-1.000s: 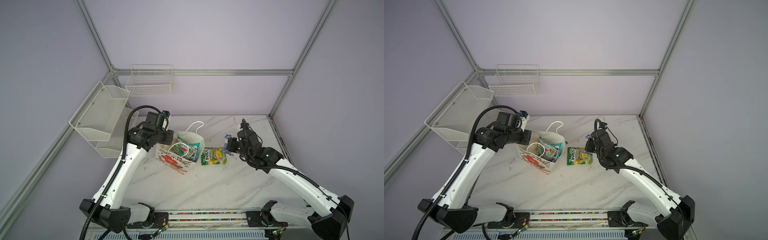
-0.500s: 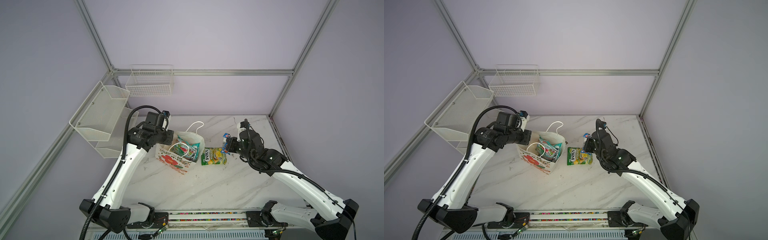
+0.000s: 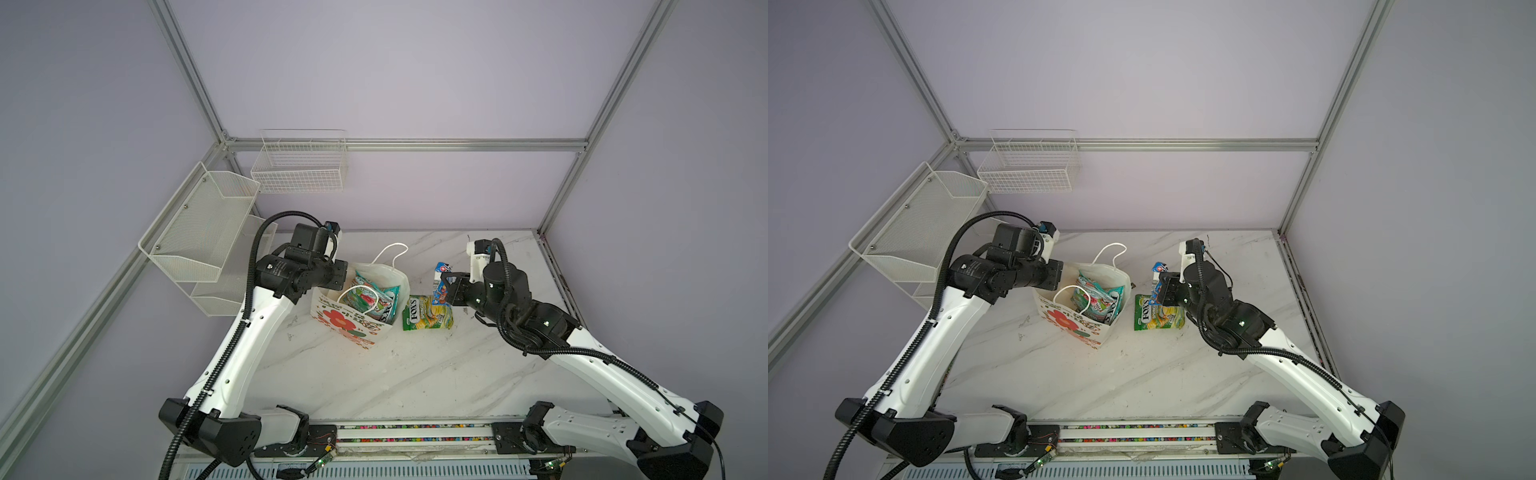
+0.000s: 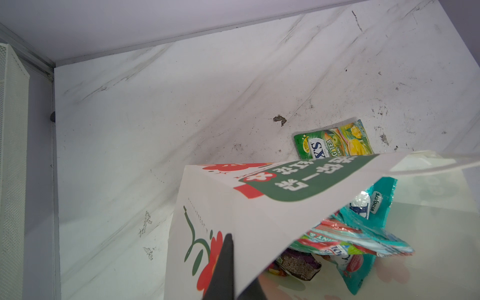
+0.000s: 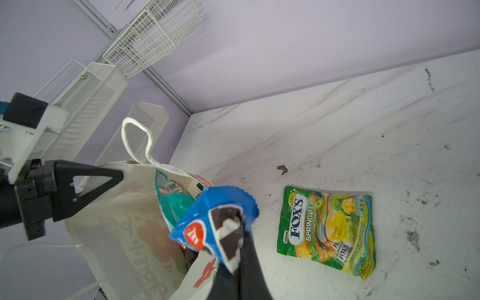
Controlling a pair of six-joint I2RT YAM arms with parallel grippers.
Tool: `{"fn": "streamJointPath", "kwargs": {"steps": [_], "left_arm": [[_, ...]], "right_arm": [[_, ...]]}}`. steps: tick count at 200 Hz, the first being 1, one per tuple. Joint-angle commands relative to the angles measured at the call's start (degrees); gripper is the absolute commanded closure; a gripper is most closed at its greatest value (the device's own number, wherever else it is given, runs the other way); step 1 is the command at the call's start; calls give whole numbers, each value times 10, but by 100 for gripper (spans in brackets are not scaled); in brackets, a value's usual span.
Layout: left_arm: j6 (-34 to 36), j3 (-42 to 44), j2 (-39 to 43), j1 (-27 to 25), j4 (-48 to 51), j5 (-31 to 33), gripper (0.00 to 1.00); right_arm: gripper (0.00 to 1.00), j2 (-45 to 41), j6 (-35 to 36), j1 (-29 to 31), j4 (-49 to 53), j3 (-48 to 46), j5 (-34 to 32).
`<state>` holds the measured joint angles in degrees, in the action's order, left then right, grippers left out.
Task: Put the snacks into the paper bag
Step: 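Carry the M&M's pack over the paper bag opening with the right gripper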
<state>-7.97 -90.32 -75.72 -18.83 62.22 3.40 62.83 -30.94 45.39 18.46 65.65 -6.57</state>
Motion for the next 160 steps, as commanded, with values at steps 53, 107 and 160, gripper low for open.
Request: {"fn": "streamJointPath", "kwargs": {"steps": [53, 107, 160], "left_arm": [[-8, -6, 24, -6, -23, -15, 100], [-8, -7, 24, -8, -22, -17, 100], [-8, -9, 27, -9, -21, -17, 100]], "right_arm": [[94, 1, 31, 35, -47, 32, 5], [94, 13, 51, 65, -63, 47, -1], [93, 32, 77, 94, -81, 65, 1]]}}
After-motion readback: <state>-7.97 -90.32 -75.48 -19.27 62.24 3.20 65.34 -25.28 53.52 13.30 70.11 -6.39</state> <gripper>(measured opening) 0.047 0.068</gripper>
